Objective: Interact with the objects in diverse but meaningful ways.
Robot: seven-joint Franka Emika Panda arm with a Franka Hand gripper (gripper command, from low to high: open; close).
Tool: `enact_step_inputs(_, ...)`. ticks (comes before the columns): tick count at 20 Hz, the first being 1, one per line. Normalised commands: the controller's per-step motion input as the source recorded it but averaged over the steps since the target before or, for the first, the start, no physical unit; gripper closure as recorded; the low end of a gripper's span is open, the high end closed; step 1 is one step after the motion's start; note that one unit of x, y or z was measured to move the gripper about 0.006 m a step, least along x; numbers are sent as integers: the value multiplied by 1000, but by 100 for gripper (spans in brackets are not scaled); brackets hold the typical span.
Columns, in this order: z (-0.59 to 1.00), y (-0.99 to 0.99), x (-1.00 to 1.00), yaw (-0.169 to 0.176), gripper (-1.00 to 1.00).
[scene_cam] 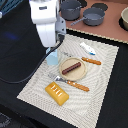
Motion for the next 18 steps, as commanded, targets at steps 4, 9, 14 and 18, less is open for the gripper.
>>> enact_step_inputs(4,284,-27,644,-214,-100)
enact_step_inputs(9,113,-5,747,-140,-100)
enact_step_inputs(14,167,-1,880,-92,-100)
enact_step_inputs(18,191,0,901,-73,-100)
